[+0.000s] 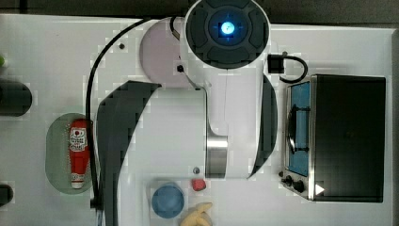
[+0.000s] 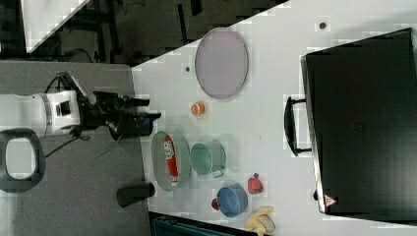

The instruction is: Pick ketchup from strainer and place it on the table

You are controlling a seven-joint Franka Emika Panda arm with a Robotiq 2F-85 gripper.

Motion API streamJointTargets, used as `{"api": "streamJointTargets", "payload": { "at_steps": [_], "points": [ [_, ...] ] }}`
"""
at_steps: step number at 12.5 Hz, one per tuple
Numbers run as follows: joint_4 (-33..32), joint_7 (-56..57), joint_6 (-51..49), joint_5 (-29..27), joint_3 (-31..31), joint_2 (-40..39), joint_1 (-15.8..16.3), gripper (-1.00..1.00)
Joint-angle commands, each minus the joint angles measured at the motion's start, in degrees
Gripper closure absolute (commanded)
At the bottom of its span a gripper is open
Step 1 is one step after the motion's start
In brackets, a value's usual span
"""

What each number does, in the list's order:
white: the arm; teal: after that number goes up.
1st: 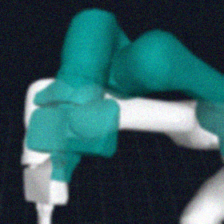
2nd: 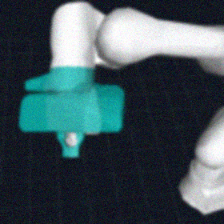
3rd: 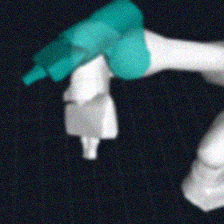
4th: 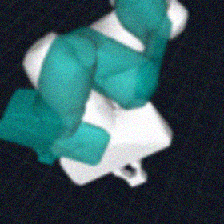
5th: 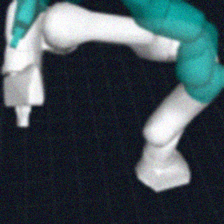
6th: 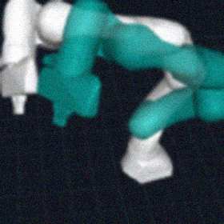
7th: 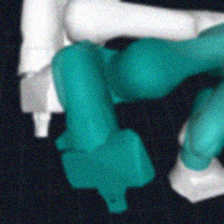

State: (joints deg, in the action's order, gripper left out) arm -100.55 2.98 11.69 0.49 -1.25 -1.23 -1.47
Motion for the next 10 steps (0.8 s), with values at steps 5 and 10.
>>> {"api": "streamJointTargets", "payload": {
  "at_steps": [5,10],
  "points": [
    [-8.07,-2.15,-5.66,-3.01,-7.54,11.48,-3.98,-1.00],
    [-8.05,-2.25,-0.69,-3.01,-21.19,7.80,-1.26,-1.00]
  ]
}}
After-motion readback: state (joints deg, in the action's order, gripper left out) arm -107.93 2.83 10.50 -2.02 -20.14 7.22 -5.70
